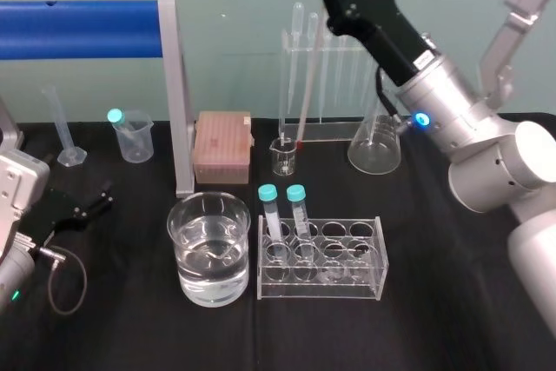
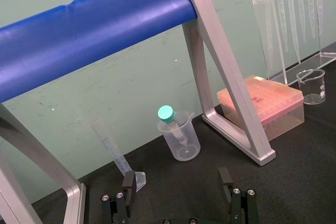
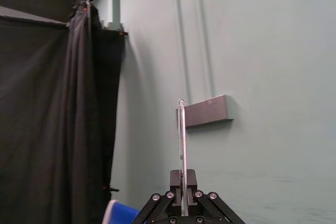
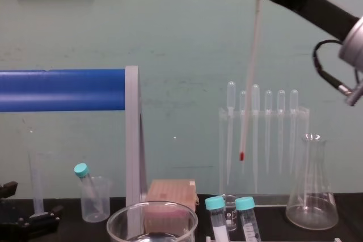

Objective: Hold the thermometer with one hand and immerse one end into the beaker, then reinsert it into the test tube rack.

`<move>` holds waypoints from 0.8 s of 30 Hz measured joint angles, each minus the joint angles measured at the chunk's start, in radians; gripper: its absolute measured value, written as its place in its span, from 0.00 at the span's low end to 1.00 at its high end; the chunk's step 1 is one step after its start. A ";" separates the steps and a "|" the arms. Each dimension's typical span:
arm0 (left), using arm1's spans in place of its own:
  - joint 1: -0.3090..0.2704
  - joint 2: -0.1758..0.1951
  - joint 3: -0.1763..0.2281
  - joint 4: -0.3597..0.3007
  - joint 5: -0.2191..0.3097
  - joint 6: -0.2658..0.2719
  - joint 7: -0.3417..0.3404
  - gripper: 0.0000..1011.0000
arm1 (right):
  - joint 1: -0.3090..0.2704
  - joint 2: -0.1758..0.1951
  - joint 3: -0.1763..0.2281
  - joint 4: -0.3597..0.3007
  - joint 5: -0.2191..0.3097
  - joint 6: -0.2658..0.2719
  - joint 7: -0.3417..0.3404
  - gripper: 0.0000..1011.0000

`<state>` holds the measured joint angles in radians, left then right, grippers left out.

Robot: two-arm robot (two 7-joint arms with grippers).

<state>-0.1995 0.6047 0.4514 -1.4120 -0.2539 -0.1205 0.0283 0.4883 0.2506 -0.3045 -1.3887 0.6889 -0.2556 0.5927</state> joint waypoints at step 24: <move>0.000 0.000 0.000 0.000 0.000 0.000 0.000 1.00 | 0.048 -0.044 -0.153 0.027 0.027 -0.005 0.129 0.06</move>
<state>-0.1996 0.6047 0.4514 -1.4120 -0.2539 -0.1205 0.0283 0.5359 0.2061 -0.4579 -1.3618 0.7164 -0.2606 0.7216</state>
